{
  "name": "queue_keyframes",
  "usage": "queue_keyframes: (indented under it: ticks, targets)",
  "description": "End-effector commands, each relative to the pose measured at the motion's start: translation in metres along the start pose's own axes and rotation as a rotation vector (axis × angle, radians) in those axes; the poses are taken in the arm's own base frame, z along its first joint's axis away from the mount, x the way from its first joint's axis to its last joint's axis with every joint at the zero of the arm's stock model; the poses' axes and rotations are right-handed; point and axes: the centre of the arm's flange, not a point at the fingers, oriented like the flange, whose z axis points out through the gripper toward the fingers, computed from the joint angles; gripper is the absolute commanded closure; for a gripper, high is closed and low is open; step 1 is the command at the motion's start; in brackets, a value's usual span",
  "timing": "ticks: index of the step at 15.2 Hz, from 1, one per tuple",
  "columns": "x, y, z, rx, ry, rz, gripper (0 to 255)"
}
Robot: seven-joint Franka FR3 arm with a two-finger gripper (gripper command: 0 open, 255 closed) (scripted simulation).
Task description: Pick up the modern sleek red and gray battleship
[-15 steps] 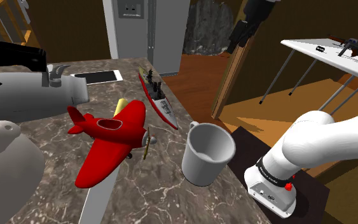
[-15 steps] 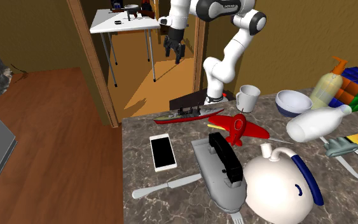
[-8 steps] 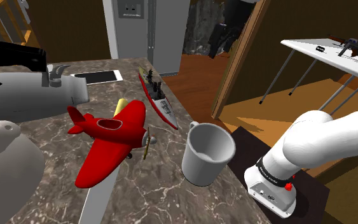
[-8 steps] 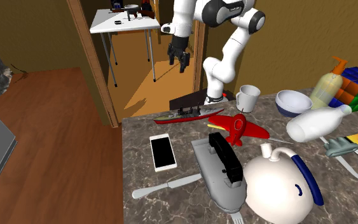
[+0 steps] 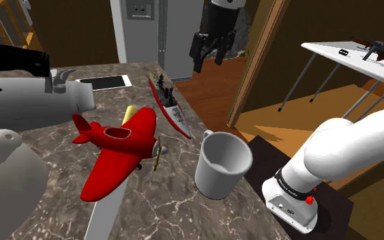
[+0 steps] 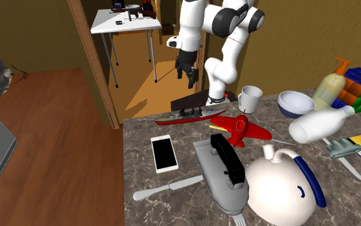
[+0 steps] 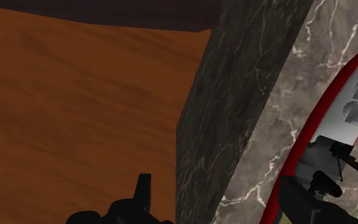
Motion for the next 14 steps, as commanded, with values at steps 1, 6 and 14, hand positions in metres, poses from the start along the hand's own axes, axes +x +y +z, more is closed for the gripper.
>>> queue_keyframes:
  ticks: [1, 6, 14]
  targets:
    - [0.01, -0.027, 0.001, 0.002, -0.015, 0.012, 0]
    - [0.033, -0.089, 0.011, 0.006, -0.051, 0.039, 0]
    - [0.044, -0.123, 0.043, 0.007, -0.071, 0.053, 0]
